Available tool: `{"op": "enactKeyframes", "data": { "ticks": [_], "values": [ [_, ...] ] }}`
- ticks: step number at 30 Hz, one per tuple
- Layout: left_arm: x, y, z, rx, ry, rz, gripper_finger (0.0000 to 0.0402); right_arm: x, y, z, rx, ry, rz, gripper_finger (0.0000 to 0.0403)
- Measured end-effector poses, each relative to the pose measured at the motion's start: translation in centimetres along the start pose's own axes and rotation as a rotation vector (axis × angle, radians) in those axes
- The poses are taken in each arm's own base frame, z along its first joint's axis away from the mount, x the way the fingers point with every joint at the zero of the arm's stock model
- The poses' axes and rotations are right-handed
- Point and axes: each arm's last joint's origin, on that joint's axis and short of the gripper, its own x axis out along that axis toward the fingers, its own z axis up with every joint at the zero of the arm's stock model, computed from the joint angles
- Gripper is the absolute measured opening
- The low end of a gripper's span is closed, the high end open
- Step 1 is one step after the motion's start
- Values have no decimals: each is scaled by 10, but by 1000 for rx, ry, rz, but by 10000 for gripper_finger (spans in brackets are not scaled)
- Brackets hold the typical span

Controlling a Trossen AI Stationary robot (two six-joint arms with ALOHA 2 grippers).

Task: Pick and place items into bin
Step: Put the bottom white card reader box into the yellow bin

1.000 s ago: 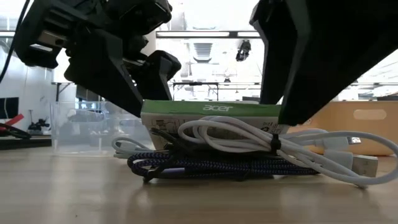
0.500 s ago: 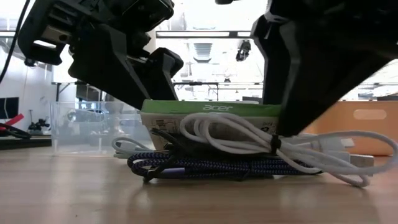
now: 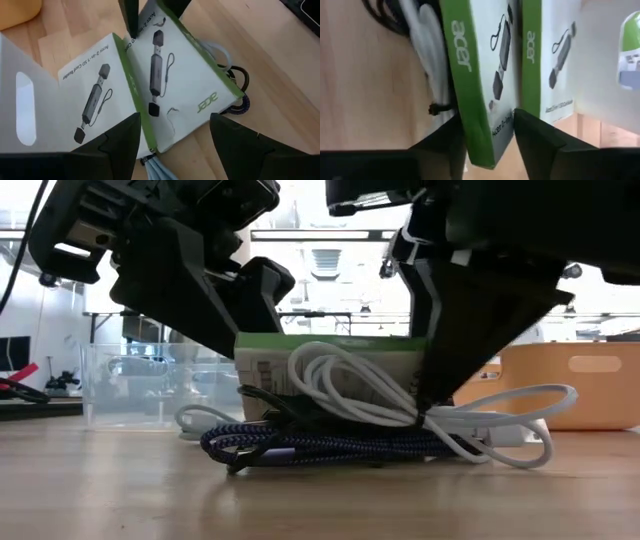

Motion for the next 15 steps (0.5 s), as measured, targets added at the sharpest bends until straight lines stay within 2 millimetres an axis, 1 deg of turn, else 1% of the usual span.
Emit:
{"op": "enactKeyframes", "data": {
  "ticks": [3, 6, 11, 15],
  "values": [
    [0, 0, 0, -35, 0, 2, 221, -3, -2, 0, -19, 4, -3, 109],
    [0, 0, 0, -38, -2, 6, 221, -15, -6, 1, -33, -14, 20, 81],
    [-5, -1, 2, -106, -8, 41, 221, -49, -20, 3, -9, -63, 93, 39],
    [-19, -8, 6, -90, 4, 111, 221, -79, -38, 2, 38, -111, 124, 31]
  ]
}}
